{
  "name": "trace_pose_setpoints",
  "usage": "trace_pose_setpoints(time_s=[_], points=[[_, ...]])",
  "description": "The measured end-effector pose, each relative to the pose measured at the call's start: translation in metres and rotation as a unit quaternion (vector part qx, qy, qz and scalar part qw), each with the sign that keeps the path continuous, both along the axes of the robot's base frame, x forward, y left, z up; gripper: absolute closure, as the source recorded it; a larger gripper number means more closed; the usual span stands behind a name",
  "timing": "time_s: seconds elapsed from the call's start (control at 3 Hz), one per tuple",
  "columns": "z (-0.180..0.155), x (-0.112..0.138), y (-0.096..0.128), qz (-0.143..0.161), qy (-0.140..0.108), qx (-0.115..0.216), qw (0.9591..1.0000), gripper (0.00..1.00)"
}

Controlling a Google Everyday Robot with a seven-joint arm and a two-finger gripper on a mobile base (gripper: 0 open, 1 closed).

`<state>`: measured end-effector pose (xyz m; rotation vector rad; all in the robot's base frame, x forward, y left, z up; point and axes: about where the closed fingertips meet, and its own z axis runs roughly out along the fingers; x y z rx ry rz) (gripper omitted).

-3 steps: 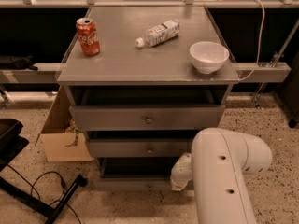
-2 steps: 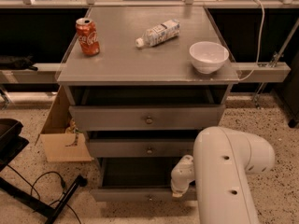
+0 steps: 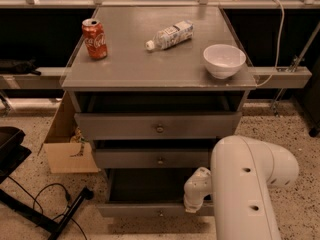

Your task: Open bottom drawer

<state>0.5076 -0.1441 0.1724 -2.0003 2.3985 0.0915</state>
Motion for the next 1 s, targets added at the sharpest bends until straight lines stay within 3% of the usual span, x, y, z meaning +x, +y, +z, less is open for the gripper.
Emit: trace_pose_setpoints(time_s=[1.0], points=[[0.0021,-0.0237,-0.0096,-0.011,0.027,0.001,0.9996,1.00]])
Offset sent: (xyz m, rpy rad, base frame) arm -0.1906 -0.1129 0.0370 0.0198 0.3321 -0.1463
